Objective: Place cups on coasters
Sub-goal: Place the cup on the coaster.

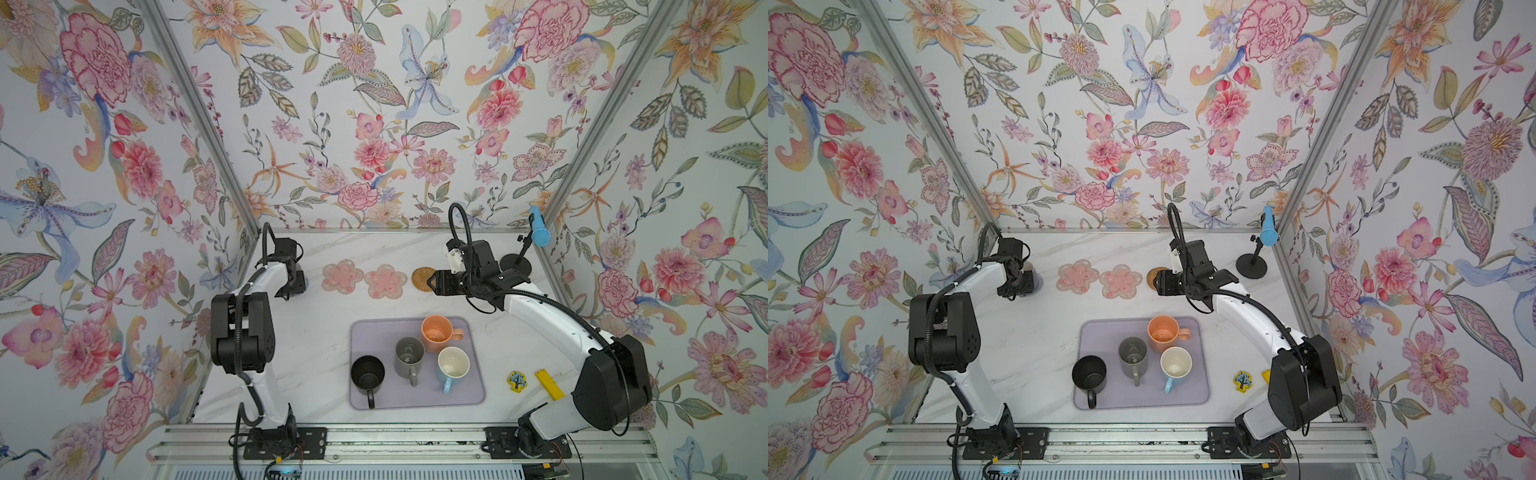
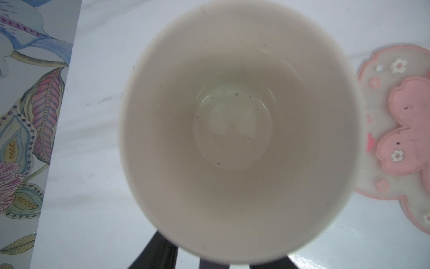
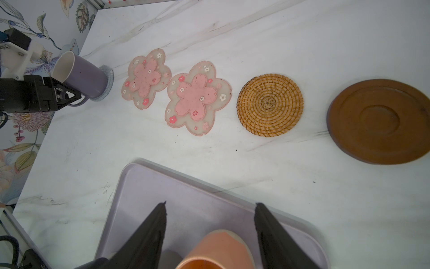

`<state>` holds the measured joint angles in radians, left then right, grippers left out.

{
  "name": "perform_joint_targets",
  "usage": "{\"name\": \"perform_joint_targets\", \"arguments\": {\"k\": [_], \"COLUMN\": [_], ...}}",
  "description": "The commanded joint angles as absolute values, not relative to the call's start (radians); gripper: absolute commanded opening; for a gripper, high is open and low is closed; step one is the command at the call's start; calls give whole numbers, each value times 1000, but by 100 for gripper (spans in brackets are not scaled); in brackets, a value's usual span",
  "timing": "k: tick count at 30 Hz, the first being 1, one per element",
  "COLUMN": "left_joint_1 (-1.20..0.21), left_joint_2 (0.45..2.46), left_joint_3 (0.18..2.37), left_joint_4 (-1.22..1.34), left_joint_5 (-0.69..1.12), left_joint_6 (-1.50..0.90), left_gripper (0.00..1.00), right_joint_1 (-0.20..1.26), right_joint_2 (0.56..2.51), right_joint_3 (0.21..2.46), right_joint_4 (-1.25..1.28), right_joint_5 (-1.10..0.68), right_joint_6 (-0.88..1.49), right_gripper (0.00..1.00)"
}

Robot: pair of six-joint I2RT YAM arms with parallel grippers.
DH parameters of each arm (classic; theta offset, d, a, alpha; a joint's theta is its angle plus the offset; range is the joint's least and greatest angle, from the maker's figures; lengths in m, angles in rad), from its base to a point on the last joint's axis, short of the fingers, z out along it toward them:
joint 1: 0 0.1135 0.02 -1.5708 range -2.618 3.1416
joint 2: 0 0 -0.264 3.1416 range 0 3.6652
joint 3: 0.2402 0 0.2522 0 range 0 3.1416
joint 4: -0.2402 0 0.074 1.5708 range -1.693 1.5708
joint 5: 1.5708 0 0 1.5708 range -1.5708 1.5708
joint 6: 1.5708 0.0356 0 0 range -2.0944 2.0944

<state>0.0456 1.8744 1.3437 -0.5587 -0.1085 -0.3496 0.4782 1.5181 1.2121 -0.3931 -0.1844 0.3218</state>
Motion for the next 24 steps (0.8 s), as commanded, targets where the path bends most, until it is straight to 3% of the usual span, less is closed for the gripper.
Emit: {"name": "perform_joint_targets", "arguments": {"k": [1,24], "left_joint_1": [39,-37], "left_joint_2": [1836,1480], "left_joint_3": [1331,1204], "left_joint_4": [-578,-678], "left_joint_5": [-111,-127], "left_joint_6": [-359,-344], "left_gripper": [52,61], "right_joint_1": [485,487], "right_joint_2": [1488,1359], "right_joint_3": [1243,1156], "right_joint_4": [-410,-472], "right_joint_5": [-189,-72], "right_joint_6": [317,281], "right_gripper": [62,61]}}
